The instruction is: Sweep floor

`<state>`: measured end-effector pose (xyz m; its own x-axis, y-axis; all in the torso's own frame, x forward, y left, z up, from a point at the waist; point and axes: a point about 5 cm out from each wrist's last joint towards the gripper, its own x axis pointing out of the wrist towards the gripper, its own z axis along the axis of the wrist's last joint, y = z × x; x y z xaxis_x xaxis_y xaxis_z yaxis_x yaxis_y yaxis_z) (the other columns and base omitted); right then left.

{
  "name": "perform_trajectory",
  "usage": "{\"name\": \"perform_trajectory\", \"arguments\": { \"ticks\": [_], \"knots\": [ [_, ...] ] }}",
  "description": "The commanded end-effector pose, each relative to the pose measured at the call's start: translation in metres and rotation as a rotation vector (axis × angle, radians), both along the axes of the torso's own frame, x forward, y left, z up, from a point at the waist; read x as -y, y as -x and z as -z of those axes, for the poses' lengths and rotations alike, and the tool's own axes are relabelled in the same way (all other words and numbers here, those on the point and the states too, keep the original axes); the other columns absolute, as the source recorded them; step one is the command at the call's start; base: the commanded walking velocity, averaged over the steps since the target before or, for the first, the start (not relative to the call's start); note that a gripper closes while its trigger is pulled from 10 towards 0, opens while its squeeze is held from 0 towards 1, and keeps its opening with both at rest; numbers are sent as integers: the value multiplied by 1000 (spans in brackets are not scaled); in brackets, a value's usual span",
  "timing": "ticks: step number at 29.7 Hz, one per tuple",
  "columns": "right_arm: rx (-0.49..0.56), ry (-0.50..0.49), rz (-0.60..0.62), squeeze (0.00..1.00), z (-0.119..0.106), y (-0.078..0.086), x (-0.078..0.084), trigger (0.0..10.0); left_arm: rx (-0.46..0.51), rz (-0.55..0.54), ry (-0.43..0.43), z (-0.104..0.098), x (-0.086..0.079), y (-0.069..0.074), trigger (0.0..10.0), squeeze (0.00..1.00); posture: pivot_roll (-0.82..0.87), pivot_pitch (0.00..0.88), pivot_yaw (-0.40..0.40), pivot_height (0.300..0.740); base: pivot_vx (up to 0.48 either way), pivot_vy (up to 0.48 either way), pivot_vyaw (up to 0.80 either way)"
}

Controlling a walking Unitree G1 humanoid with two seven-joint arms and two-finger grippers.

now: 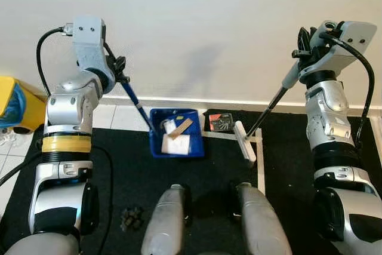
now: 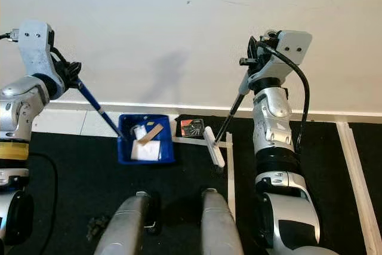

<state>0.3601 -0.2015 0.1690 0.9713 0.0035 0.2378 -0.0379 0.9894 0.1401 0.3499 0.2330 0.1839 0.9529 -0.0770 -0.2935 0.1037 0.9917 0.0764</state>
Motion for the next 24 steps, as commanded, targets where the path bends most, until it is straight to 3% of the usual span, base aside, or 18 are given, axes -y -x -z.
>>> {"name": "perform_trajectory", "arguments": {
  "ticks": [1,11,17,24],
  "knots": [
    [7,13,16,0,2,1,4,10000,24,1,-7,-4,-4,0,10000,0,36,183,77,740,0,0,0],
    [-1,43,15,0,1,-2,6,10000,13,-50,-26,0,-18,-2,10000,0,38,190,77,740,0,0,0],
    [-7,89,33,0,-3,-4,20,10000,22,-97,-48,-5,-38,-6,10000,0,45,229,65,740,0,0,0],
    [-13,119,49,0,-7,-6,30,10000,32,-109,-64,-9,-45,-14,10000,0,45,255,75,740,0,0,0]
  ]
}}
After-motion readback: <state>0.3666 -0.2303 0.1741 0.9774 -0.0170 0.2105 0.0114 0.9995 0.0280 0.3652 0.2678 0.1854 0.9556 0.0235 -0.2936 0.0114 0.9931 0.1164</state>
